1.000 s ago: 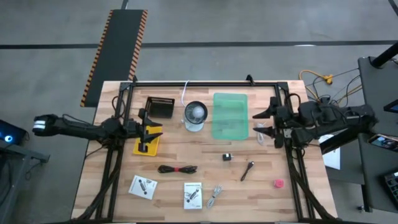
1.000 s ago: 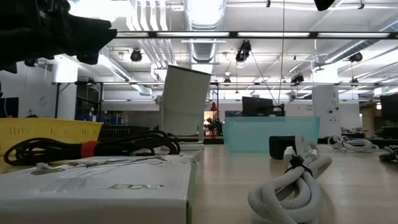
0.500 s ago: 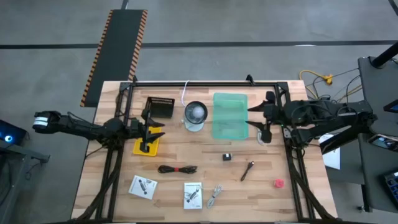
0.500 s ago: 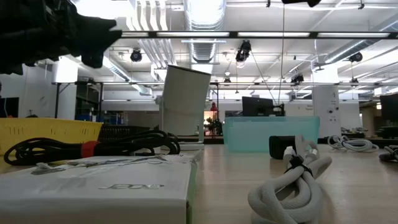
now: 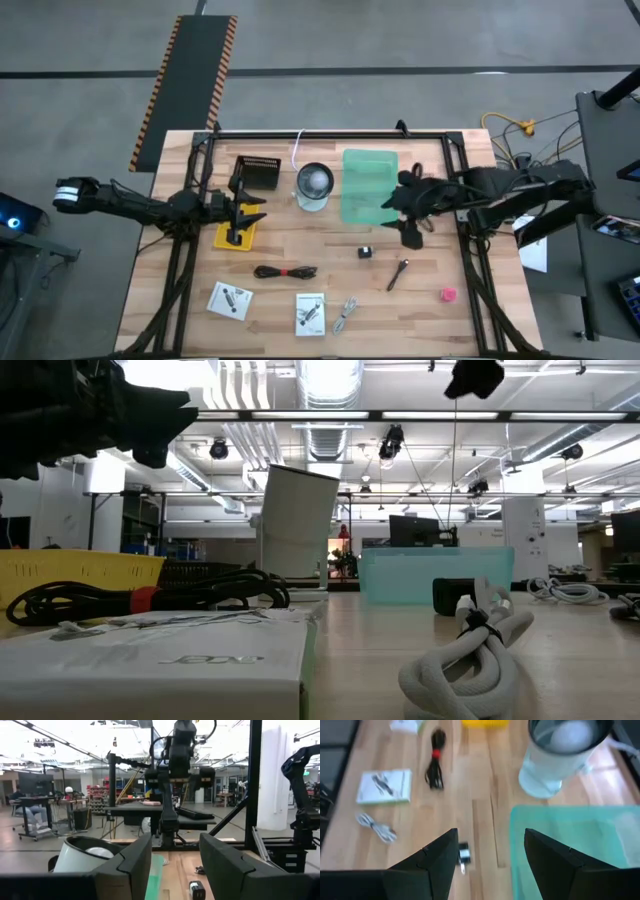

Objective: Pick and place items into bin
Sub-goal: Put the black charger adapter into the yellow bin

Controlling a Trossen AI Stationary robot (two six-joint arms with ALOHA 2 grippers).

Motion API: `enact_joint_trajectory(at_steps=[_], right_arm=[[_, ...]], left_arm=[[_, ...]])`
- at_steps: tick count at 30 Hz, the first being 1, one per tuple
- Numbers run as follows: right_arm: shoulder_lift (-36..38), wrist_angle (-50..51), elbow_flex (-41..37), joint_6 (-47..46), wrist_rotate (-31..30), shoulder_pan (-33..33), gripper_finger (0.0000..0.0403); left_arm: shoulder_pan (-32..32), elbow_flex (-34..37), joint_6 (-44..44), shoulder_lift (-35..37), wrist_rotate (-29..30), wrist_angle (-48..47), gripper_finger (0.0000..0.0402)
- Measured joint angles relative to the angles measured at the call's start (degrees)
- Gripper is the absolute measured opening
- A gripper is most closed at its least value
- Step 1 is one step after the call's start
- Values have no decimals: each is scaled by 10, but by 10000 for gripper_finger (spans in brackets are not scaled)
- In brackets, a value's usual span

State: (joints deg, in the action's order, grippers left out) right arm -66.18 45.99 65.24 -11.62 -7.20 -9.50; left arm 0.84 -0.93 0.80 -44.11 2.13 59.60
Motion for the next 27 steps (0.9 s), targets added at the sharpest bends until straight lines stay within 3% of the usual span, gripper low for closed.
enact_joint_trajectory(at_steps=[21, 27], right_arm=[[-179, 23, 35, 44, 4, 0, 216], [-227, 22, 36, 67, 17, -3, 251]], left_arm=[[0, 0, 1, -7, 0, 0, 151], [0, 0, 1, -9, 0, 0, 151]])
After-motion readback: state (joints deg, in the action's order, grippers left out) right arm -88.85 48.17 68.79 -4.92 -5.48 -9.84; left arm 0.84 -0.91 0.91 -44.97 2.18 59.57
